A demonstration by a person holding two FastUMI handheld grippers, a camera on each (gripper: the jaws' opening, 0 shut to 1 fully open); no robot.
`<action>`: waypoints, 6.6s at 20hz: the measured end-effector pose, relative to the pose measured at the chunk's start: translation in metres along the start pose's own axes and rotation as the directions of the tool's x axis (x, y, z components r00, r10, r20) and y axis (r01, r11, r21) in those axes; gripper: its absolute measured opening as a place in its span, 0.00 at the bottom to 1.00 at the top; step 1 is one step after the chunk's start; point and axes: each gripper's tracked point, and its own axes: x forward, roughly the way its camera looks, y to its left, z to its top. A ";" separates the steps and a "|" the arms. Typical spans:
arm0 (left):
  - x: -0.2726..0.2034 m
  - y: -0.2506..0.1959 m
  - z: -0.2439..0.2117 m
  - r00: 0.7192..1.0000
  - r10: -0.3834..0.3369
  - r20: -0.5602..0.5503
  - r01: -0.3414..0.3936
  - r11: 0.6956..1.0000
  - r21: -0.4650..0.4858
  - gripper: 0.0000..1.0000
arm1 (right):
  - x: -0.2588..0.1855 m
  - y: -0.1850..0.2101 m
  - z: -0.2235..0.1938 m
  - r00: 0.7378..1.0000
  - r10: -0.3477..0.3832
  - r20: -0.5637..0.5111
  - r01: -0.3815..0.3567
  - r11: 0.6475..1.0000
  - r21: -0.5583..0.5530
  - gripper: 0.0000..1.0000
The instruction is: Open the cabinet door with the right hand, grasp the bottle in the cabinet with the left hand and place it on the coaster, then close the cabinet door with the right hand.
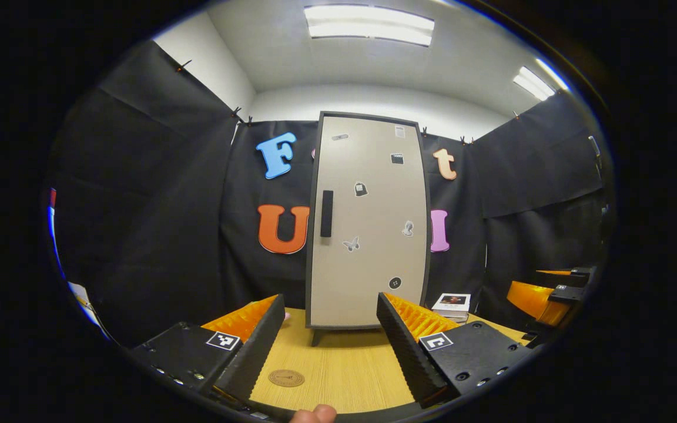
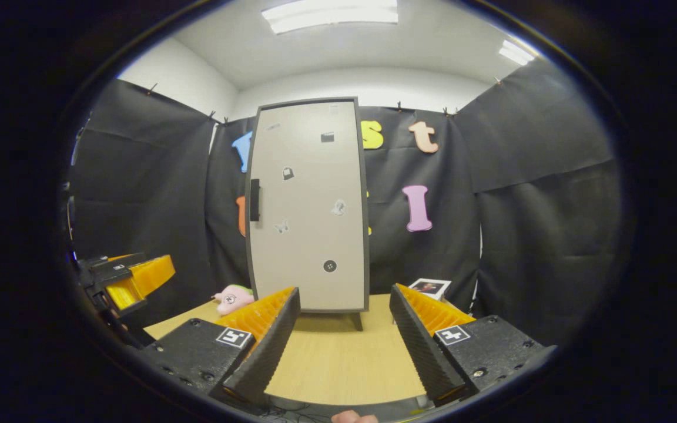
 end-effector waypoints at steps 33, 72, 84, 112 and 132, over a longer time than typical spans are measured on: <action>0.012 0.037 -0.024 0.997 0.038 -0.061 -0.036 0.999 0.037 0.95 | 0.257 0.200 0.125 0.928 0.370 -0.050 -0.370 0.929 0.026 0.99; 0.019 0.084 -0.023 0.993 0.104 -0.052 -0.103 0.994 0.018 0.95 | 0.407 0.277 0.108 0.957 0.257 -0.138 -0.265 0.963 -0.042 0.21; 0.005 0.070 -0.017 0.997 0.069 -0.045 -0.068 0.997 0.028 0.95 | 0.352 0.259 0.112 0.907 0.410 -0.099 -0.413 0.911 -0.013 0.21; 0.007 -0.019 -0.030 0.988 -0.138 -0.069 0.138 0.990 0.005 0.95 | 0.321 0.147 0.118 0.992 0.119 -0.052 -0.120 0.993 -0.019 0.07; 0.016 -0.007 -0.023 0.998 -0.064 -0.018 0.065 0.998 0.017 0.95 | 0.319 0.133 0.115 0.997 0.065 -0.051 -0.061 0.996 0.069 0.04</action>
